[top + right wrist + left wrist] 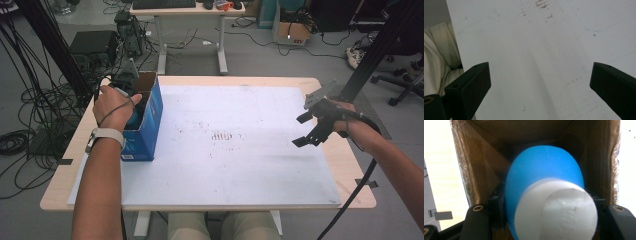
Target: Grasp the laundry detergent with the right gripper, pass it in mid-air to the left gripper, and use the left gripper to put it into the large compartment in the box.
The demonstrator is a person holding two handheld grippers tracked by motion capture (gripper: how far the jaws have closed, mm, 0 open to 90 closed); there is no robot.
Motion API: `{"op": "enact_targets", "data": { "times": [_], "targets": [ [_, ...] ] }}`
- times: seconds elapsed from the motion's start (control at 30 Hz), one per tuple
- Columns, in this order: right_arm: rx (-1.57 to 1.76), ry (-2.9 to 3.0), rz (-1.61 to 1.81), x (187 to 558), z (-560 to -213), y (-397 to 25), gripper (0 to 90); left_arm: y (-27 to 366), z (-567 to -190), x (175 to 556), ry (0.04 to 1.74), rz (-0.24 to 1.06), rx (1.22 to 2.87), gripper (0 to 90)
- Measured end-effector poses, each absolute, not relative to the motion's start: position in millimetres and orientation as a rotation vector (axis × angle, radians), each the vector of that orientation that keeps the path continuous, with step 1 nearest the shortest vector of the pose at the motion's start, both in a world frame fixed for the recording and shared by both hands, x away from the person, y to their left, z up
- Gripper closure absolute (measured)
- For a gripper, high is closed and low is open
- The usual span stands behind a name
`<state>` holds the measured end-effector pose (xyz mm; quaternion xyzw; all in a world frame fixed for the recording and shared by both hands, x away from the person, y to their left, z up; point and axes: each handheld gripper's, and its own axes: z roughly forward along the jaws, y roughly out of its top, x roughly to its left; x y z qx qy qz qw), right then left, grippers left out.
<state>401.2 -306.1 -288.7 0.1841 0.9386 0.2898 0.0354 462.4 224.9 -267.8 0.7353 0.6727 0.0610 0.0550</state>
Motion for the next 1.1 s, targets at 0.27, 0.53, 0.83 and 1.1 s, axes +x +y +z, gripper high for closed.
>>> {"op": "enact_targets", "data": {
  "times": [0.27, 0.53, 0.83, 1.1],
  "targets": [
    [0.565, 2.888, 0.890, 401.0, -288.9, -305.8, 3.4, 224.6, -267.6, 462.5, 2.046, 0.182, 2.236, 37.4],
    [0.556, 2.894, 0.874, 401.4, -288.3, -306.1, 3.5, 224.6, -267.5, 462.5, 2.048, 0.180, 2.236, 37.5],
    [0.566, 2.888, 0.891, 400.7, -289.0, -304.9, 3.5, 224.0, -267.4, 462.6, 2.048, 0.180, 2.238, 37.4],
    [0.562, 2.894, 0.883, 401.0, -289.3, -305.0, 3.5, 224.1, -267.6, 462.7, 2.048, 0.184, 2.236, 37.4]
  ]
}}
